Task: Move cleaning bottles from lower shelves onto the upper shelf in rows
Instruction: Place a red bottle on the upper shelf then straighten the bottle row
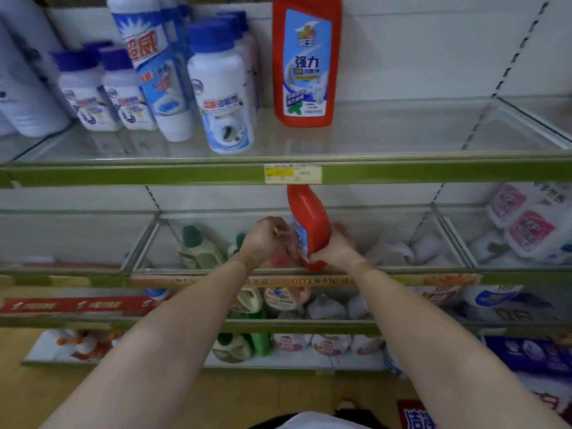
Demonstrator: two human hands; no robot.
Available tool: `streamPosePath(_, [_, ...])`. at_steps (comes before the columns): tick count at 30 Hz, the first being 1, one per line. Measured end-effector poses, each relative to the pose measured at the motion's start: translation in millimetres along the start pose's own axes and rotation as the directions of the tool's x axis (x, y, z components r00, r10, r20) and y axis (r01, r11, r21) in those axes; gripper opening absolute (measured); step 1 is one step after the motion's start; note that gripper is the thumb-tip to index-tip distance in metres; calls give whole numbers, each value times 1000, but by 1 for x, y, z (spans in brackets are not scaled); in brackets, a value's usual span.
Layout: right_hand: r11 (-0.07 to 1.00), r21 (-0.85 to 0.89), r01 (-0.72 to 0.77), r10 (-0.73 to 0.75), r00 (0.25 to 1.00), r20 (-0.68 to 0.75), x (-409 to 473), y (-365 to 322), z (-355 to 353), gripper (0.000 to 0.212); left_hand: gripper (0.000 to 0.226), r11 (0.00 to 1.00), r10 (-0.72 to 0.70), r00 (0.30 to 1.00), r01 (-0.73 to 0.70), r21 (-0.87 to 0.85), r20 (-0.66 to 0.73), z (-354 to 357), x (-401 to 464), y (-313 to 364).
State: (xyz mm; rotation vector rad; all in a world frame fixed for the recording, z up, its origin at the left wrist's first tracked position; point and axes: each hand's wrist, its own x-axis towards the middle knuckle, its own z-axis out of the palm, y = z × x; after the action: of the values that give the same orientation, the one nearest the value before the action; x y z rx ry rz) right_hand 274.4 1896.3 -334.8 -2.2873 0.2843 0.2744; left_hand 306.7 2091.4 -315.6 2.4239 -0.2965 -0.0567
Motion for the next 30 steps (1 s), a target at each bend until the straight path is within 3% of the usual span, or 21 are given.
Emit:
streamPosePath(2, [1000, 9, -27, 27, 1000, -2, 20, 5, -2, 80, 19, 998, -26, 1000, 26, -53, 7, -14, 4, -3])
streamPosePath(4, [999, 48, -21, 25, 996, -84, 52, 24, -1, 63, 37, 995, -37, 999, 39, -93, 29, -24, 12, -4])
streamPosePath(8, [987, 159, 17, 3, 993, -122, 9, -26, -34, 41, 69, 940, -4, 991, 50, -337, 137, -37, 26, 14])
streamPosePath(12, [994, 105, 40, -29, 994, -105, -1, -47, -43, 27, 71, 801, 18, 980, 104, -589, 197, -32, 37, 34])
streamPosePath(18, [975, 217, 46, -27, 996, -86, -10, -55, -41, 33, 84, 903, 29, 994, 19, -429, 107, -31, 38, 31])
streamPosePath(21, [945, 326, -9, 13, 1000, -12, -8, -53, -39, 39, 66, 900, 51, 981, 36, -435, 186, -43, 34, 38])
streamPosePath(24, [826, 556, -93, 91, 995, 32, -6, -44, -32, 38, 57, 885, 14, 983, 74, -461, 185, -46, 32, 43])
streamPosePath(27, [745, 657, -120, 123, 992, 41, -12, -42, -22, 56, 58, 899, -18, 990, 76, -432, 137, -41, 36, 46])
streamPosePath(30, [731, 665, -153, 184, 983, 24, 11, -19, -8, 74, 68, 891, -39, 997, 64, -449, 65, -35, 44, 48])
